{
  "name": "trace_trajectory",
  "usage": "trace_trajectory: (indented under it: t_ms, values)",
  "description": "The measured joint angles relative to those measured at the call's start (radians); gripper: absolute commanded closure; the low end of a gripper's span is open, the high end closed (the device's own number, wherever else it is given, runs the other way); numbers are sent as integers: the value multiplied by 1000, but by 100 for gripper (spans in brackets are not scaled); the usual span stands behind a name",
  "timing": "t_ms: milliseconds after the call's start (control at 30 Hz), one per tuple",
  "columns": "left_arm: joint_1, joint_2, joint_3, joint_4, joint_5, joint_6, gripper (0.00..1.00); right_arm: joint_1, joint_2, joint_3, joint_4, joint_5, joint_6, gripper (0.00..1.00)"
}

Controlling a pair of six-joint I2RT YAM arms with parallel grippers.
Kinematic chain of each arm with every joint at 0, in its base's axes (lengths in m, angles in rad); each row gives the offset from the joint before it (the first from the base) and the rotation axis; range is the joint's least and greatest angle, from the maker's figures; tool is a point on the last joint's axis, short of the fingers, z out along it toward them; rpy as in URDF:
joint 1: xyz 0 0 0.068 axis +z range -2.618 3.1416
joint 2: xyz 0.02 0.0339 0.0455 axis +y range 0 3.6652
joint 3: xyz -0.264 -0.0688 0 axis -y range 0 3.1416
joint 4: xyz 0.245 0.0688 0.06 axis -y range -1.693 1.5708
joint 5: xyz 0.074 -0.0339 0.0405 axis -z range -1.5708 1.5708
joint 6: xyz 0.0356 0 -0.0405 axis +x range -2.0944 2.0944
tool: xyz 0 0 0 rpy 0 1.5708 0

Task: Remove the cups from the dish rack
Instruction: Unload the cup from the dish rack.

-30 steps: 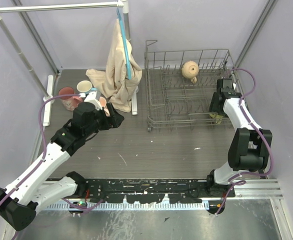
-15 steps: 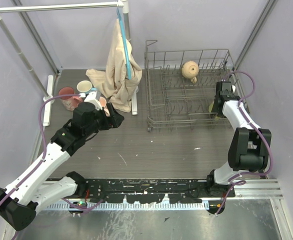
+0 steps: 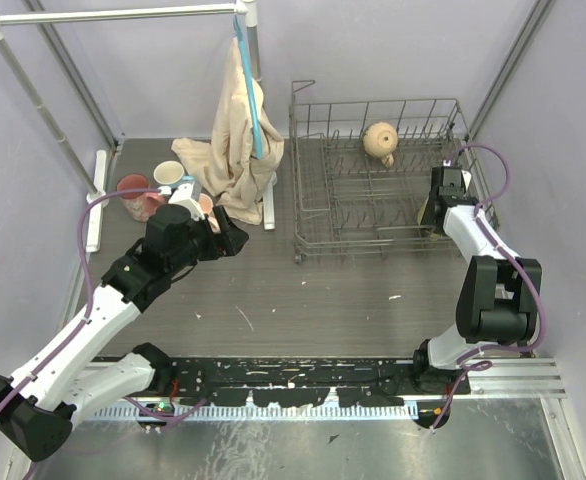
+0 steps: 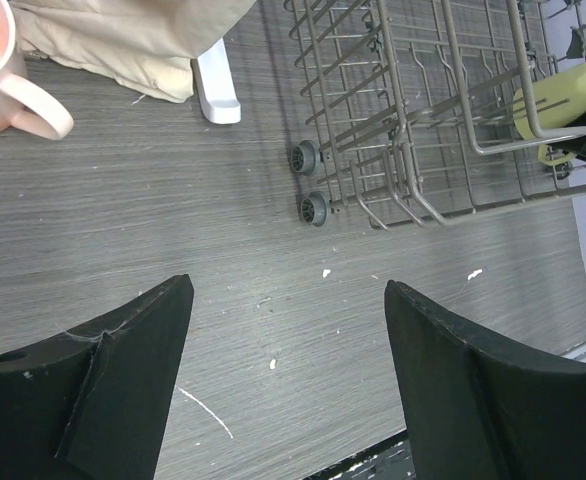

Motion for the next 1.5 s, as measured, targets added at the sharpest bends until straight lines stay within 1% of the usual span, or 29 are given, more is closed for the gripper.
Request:
trace_trajectory:
  t_ms: [100, 167, 200, 300, 367, 433, 467, 833, 1100, 1233, 1500]
  values:
    - [0, 0, 0, 0, 0, 0, 15, 0, -2, -15, 25, 6, 1, 63]
    - [0, 0, 0, 0, 0, 0, 15, 0, -2, -22, 37, 9, 5, 74]
    - [0, 0, 0, 0, 0, 0, 15, 0, -2, -26, 41, 10, 6, 76]
    - [0, 0, 0, 0, 0, 0, 15, 1, -2, -35, 46, 12, 13, 78]
    - [0, 0, 0, 0, 0, 0, 15, 2, -5, -40, 51, 12, 14, 86]
    - [0, 0, 0, 0, 0, 0, 15, 2, -6, -43, 55, 12, 14, 98]
    - [0, 0, 0, 0, 0, 0, 16, 2, -7, -44, 56, 12, 14, 99]
    - [0, 0, 0, 0, 0, 0, 15, 1, -34, -66, 63, 15, 21, 99]
    - [0, 0, 0, 0, 1, 0, 15, 0, -108, -79, 3, 31, 42, 99]
    - [0, 0, 0, 0, 1, -1, 15, -2, -166, -48, -36, 49, 42, 99]
    - [0, 2, 0, 0, 4, -2, 15, -1, -193, 18, -80, 53, 42, 99]
